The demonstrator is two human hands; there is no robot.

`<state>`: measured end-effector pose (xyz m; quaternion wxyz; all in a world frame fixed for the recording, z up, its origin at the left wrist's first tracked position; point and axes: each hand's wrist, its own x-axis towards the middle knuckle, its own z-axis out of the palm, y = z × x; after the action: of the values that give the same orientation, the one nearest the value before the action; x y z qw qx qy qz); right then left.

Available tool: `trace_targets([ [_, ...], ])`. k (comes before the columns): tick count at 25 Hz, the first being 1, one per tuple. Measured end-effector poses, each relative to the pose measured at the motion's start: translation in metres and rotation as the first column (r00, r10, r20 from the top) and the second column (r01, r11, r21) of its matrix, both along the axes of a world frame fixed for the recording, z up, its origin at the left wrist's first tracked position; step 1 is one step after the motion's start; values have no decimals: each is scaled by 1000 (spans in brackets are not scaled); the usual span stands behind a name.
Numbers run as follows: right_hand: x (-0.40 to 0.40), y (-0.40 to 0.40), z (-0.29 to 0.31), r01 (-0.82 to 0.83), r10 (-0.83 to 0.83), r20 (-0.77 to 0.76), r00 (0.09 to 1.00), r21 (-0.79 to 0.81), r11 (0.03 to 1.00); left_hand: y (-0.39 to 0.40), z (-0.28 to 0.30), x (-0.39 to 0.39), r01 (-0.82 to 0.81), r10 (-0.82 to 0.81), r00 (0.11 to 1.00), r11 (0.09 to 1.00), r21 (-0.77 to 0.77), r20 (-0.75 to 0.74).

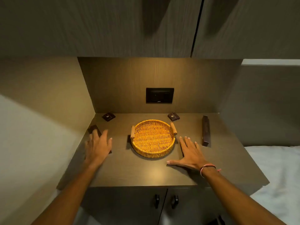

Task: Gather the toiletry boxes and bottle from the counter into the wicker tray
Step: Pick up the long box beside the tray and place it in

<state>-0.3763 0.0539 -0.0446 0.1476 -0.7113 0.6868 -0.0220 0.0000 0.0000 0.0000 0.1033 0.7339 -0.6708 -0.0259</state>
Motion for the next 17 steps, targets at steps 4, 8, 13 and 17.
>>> trace_targets([
  [4,-7,-17,-17,15,-18,-48,999,-63,998,-14,-19,13,-151,147,987,986,69,57],
  [8,-9,-26,-25,-3,-4,-63,998,-116,993,-23,-13,6,-141,150,984,985,95,-91],
  [13,-11,-26,-30,5,-13,-56,998,-136,991,-22,18,-15,-103,88,931,994,-23,-355],
  [17,-10,-28,-30,13,-20,-48,999,-137,991,-7,48,-77,13,-63,911,992,-124,-408],
])
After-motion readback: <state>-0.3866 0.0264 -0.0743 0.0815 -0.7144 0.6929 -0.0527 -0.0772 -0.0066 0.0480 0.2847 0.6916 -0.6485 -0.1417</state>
